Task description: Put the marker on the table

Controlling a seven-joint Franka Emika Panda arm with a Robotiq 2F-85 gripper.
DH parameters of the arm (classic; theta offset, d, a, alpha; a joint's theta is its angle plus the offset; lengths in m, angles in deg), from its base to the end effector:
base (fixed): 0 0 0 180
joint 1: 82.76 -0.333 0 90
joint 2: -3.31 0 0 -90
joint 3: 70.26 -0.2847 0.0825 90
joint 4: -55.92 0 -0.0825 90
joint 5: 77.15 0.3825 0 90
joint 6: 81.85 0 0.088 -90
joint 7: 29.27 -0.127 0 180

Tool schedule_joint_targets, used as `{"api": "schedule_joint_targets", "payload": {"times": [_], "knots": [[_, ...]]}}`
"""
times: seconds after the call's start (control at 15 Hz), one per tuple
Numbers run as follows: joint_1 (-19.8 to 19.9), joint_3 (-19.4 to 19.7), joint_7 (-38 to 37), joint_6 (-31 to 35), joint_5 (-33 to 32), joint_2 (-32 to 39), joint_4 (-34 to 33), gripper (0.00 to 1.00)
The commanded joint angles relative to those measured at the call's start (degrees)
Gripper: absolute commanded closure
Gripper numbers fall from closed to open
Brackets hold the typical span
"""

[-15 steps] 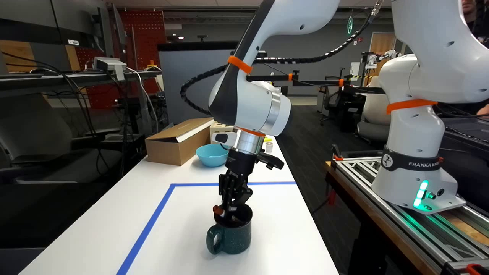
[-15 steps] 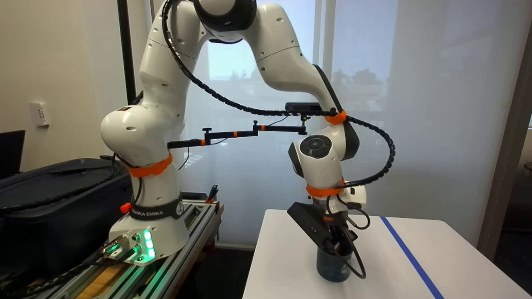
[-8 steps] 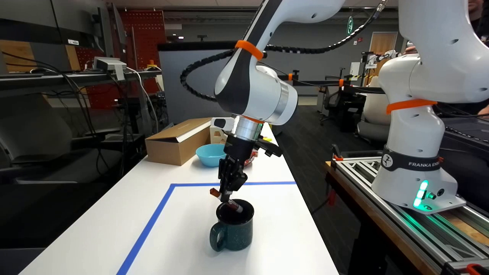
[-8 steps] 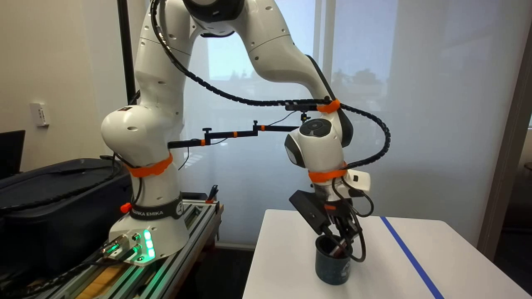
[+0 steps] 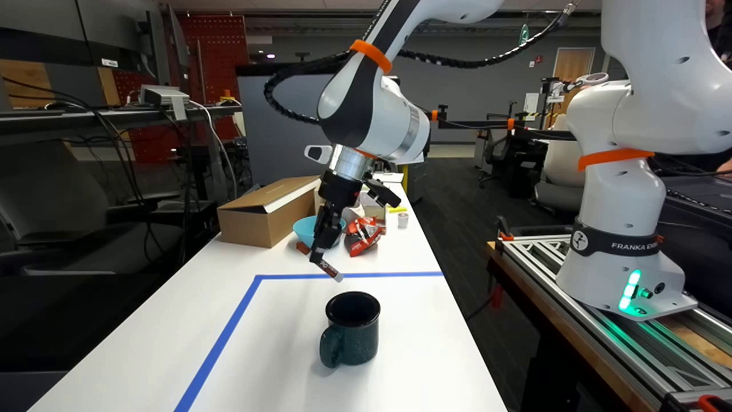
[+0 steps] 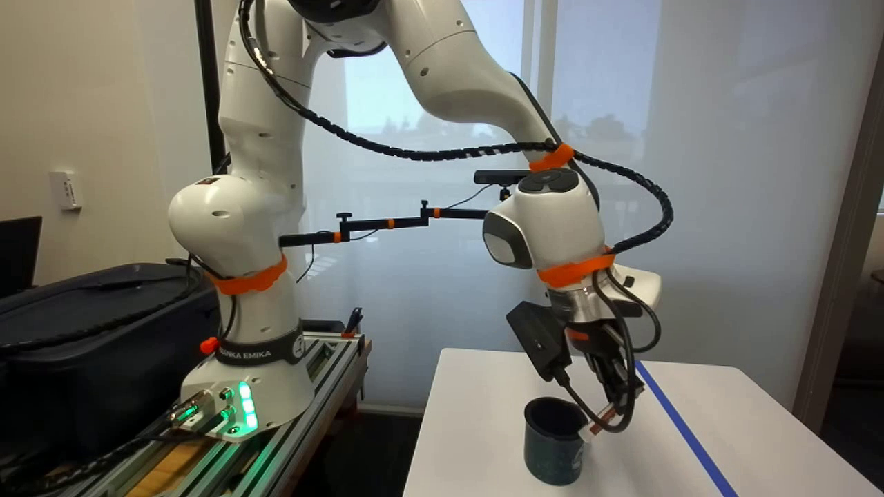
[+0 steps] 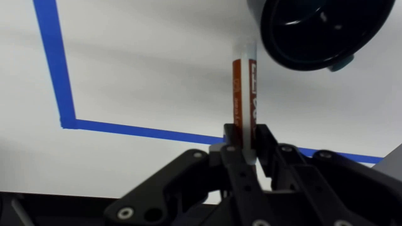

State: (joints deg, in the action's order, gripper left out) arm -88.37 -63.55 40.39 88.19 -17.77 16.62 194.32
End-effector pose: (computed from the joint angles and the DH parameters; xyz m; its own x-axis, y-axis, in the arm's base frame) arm 0.4945 -0.0676 0.1877 0.8949 0.1797 0.4084 0.2121 -0.9766 -0.0351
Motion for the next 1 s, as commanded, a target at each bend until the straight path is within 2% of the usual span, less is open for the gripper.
{"api": "schedule_joint_targets", "payload": {"times": [0.0, 0.53, 0.93], "knots": [[-0.76, 4.28, -8.18, 1.15, -5.87, 2.68, -3.41, 0.95], [-1.47, 9.87, -18.39, -3.30, -11.97, 17.09, -13.09, 0.95], [-4.37, 13.61, -27.00, -9.53, -17.37, 26.26, -19.79, 0.95]]}}
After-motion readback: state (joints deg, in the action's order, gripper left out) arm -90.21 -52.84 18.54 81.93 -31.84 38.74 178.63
